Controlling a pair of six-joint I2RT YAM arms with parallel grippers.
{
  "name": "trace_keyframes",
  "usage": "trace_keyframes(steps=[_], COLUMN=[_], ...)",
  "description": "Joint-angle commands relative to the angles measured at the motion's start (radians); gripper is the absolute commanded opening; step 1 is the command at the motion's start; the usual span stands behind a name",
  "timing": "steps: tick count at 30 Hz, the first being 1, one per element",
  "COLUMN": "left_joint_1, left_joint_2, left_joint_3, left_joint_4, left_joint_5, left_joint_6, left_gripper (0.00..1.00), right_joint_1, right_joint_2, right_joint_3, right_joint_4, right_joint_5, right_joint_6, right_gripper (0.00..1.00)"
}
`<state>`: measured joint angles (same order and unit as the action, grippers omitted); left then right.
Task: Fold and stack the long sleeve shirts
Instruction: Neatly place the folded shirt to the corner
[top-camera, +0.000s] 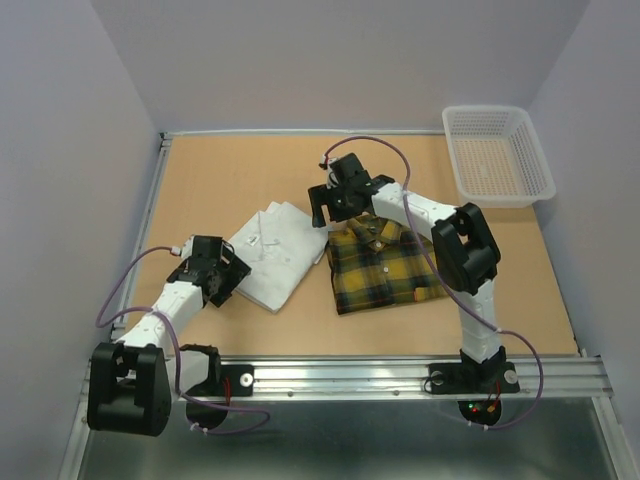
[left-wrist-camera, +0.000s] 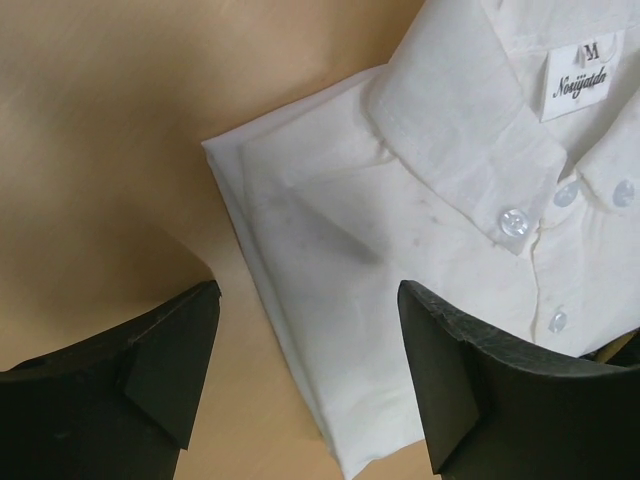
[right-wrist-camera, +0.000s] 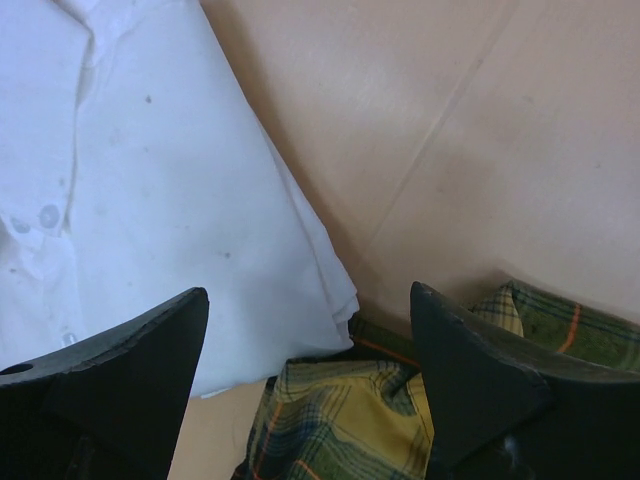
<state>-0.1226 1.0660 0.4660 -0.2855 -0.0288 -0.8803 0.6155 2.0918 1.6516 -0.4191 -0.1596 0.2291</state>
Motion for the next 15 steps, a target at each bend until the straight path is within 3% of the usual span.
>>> trace_keyframes(steps=[1,7,10,13,15], left_joint_1=[0.003,0.003,0.003,0.001,0.003], left_joint_2=[0.04,0.078,0.092,0.103,0.109], left_joint_3=[-0.024,-0.02,-0.02,-0.017,-0.01], left_joint_4=[0.028,0.045,0.048,0.052,0.058], left_joint_5=[0.023,0.023,0.052,0.05,0.049], left_joint_6=[-0.022,-0.023,-0.017,-0.008,0.003], left_gripper=[0.82,0.73,0.64,0.44,0.37], right_joint_1=[-0.002,-0.002,-0.002,0.0,0.0], right_joint_2=[0.042,0.119,0.146,0.177,0.197], right_joint_3=[0.1,0.135,0.139,0.146,0.151], right_joint_4=[0.009,0.009,0.009,0.009,0.009], right_joint_5=[-0.063,-0.121,-0.142,-0.175,-0.196], right_joint_6=[-0.034,-0.027,-0.028,-0.024,-0.022], right_gripper=[0.86,0.86,0.86,0.85,0.84])
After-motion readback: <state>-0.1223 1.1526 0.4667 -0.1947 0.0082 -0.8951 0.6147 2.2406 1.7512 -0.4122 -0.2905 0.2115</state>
